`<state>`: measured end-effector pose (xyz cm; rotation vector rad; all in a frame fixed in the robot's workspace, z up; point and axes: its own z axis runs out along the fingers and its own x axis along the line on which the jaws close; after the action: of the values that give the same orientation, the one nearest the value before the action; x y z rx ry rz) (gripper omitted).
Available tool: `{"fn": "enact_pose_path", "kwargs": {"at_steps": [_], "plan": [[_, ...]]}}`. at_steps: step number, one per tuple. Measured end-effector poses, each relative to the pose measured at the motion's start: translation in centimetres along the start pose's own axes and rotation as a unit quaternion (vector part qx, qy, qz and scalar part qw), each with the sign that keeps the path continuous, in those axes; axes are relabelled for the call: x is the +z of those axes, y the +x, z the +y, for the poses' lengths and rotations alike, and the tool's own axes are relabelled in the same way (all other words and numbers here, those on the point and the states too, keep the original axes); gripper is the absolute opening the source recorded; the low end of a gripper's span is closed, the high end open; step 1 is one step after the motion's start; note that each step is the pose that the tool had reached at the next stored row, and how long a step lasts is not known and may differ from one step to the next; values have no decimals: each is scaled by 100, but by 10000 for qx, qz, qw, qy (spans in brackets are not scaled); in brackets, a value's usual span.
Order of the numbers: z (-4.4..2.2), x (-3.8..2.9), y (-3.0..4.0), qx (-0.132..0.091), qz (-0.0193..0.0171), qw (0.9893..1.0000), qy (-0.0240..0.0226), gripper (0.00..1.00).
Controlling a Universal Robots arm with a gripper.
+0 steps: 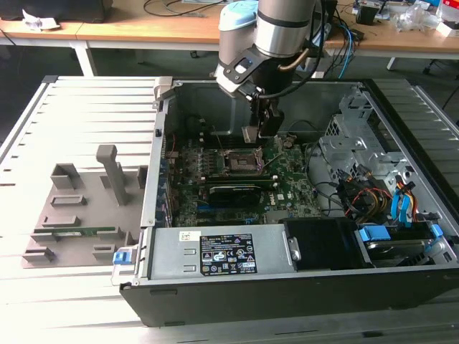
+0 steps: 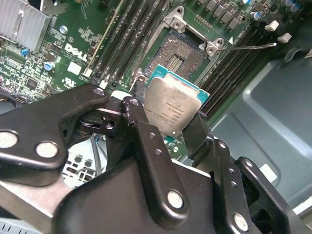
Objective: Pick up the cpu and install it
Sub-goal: 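Place the cpu into insertion slot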
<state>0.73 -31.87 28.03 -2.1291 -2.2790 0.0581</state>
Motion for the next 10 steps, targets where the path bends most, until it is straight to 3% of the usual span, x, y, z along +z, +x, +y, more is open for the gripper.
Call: {"fn": "enact_pose_path", "kwargs": {"at_steps": [4,10], "plan": [[-4,119,24,33,0,10000,1,55],[-104,258,63,101,-27,9999,3,55]]}}
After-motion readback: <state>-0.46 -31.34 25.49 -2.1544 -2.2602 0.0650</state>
